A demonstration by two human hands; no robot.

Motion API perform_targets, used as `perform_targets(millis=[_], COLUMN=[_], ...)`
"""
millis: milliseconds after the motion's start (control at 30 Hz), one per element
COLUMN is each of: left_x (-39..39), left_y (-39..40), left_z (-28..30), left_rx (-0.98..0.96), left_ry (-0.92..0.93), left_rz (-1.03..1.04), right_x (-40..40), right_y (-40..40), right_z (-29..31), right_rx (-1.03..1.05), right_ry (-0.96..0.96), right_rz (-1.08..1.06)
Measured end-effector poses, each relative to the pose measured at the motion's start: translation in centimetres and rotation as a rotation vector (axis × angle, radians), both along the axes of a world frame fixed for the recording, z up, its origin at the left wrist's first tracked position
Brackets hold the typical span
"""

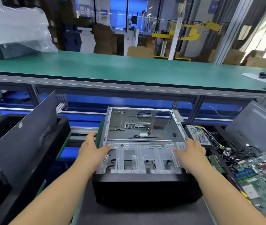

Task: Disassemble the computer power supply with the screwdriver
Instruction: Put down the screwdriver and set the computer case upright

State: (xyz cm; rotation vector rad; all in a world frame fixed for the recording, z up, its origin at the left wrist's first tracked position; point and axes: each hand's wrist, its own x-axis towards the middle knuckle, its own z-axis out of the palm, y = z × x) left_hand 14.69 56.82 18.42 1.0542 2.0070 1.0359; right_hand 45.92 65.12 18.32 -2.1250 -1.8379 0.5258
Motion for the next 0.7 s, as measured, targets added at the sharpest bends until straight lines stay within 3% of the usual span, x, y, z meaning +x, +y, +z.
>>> perform_targets(millis=[100, 300, 700], left_x=[-0.1, 0.4, 0.1], left_y=[0.9, 3.3, 7.2], left_z=[-0.3, 0.4, 0.5], left_rx=[-0.092, -0.183, -0.231], left_ry=[-0.127, -0.179, -0.133], left_rz=[-0.043, -0.04, 0.008], right_x=[0.4, 1.3, 1.2], right_y=[0.6, 2.9, 8.7], right_z=[-0.1, 0.9, 2.5], right_rx=[-0.067, -0.162, -0.457], right_ry=[0.047, 0.115, 0.378], right_rz=[-0.033, -0.027, -0.182])
